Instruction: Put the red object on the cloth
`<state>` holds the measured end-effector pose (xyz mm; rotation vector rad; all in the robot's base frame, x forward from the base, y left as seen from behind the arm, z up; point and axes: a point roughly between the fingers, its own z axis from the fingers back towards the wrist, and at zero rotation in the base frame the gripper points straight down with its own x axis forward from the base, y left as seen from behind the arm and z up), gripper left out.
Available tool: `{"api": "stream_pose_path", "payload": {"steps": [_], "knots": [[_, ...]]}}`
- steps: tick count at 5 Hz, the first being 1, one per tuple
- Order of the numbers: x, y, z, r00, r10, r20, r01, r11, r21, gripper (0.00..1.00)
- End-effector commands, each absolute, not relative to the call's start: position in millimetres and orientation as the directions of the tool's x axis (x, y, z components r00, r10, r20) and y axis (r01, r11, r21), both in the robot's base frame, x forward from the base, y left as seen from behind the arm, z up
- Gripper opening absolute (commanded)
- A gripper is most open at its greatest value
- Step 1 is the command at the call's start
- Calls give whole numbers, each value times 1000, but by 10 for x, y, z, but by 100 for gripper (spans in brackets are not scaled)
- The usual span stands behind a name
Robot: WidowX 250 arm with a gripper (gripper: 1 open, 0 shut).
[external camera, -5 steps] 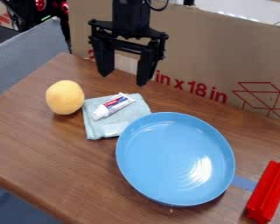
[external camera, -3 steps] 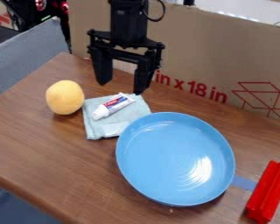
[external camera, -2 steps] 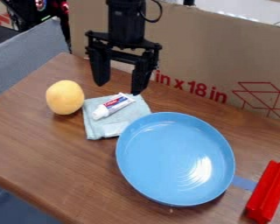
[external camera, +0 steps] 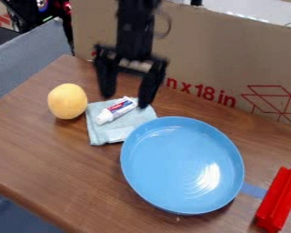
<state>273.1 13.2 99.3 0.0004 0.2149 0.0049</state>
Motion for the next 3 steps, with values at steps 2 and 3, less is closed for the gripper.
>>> {"api": "stream_pose_path", "payload": {"steps": [2, 3], "knots": [[2971, -245, 1507, 990, -64, -128, 67, 998, 16, 100], [3037, -437, 1632, 990, -71, -120, 74, 997, 16, 100]]}}
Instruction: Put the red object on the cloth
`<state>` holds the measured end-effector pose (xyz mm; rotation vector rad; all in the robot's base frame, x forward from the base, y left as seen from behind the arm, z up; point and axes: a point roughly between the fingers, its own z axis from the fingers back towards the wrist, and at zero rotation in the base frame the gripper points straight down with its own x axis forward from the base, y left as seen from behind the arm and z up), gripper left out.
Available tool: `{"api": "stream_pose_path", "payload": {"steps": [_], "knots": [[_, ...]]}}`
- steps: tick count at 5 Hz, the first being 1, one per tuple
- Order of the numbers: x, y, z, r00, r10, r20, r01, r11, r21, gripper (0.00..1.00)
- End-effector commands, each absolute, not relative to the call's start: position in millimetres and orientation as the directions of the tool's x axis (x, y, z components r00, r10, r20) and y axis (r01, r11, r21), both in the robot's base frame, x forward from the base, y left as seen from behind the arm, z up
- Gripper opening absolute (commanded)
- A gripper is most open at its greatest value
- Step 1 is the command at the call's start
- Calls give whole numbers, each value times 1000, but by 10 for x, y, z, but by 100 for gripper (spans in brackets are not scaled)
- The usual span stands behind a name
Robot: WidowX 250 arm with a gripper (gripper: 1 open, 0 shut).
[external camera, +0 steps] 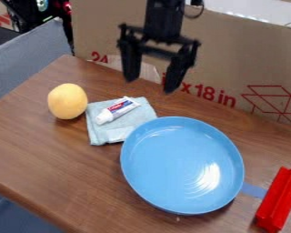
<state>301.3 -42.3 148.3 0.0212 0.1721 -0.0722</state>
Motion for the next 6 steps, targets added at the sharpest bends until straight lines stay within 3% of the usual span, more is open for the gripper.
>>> {"api": "stream_pose_path", "payload": {"steps": [1, 2, 4, 6], "knots": [[3083, -747, 1486, 985, -109, -133, 110, 994, 4, 100], [3185, -788, 1217, 982, -149, -115, 148, 989, -11, 100], [2954, -1268, 1029, 989, -139, -59, 137, 990, -38, 100], [3172, -1849, 916, 986, -144, 88, 155, 980, -123, 100]]}}
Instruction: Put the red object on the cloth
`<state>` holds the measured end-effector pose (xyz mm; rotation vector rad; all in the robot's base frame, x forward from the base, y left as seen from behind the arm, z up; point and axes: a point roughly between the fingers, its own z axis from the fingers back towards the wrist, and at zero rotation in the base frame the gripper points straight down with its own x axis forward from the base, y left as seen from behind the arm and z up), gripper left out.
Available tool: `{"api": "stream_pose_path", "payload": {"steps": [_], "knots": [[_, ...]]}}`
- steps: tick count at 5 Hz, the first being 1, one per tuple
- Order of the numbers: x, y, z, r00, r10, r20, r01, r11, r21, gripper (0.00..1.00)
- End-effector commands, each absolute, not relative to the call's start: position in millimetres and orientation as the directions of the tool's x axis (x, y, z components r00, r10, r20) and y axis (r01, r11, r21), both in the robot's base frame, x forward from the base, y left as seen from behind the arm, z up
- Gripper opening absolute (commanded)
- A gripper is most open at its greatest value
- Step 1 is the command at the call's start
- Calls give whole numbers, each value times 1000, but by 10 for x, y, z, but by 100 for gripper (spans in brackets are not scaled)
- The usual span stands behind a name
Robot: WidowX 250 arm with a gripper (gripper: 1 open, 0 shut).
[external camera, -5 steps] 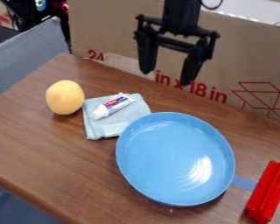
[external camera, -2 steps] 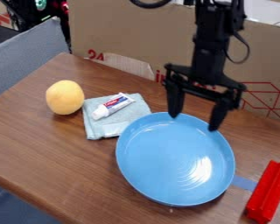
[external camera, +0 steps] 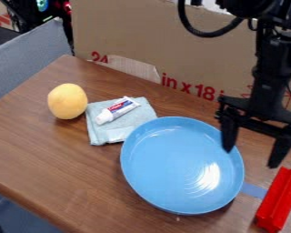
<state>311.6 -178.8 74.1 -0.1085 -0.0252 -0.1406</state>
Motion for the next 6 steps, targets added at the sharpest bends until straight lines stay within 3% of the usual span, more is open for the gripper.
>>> {"api": "stream_pose_path", "payload": {"steps": [1, 3, 4, 5, 6], "knots": [[3312, -1981, 883, 978, -160, 130, 178, 974, -143, 100], [3143, -2033, 796, 970, -170, 176, 199, 967, -158, 100], [2927, -2082, 838, 968, -143, 208, 179, 970, -164, 100], [2810, -2158, 1031, 964, -116, 240, 162, 970, -180, 100], [2776, -2199, 894, 951, -150, 271, 201, 964, -171, 100]]}}
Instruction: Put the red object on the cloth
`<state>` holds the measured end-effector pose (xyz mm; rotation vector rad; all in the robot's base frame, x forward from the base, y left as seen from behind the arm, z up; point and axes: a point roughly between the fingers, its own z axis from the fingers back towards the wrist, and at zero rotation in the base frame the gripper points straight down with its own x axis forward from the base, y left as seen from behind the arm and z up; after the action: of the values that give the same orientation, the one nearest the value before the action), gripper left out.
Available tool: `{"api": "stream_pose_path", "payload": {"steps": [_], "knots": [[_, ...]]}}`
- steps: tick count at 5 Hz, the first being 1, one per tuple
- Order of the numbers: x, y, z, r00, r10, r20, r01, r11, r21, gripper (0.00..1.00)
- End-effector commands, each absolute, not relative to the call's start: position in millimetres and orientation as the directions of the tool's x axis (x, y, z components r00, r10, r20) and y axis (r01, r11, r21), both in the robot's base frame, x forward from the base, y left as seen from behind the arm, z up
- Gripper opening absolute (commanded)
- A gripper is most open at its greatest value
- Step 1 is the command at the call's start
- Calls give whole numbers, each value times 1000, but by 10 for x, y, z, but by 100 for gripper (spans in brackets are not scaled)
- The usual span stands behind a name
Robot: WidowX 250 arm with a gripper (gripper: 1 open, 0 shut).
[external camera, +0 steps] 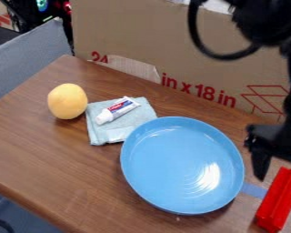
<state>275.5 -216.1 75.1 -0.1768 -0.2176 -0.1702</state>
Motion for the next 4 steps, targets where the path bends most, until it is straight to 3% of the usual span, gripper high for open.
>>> {"api": "stream_pose_path", "payload": {"steps": [1, 2, 3, 4], "knots": [[2761, -2350, 669, 951, -163, 263, 211, 964, -164, 100], [2908, -2395, 383, 952, -164, 259, 209, 965, -157, 100], [3090, -2301, 352, 951, -163, 263, 207, 967, -150, 100], [3054, -2165, 528, 950, -116, 291, 168, 973, -160, 100]]}}
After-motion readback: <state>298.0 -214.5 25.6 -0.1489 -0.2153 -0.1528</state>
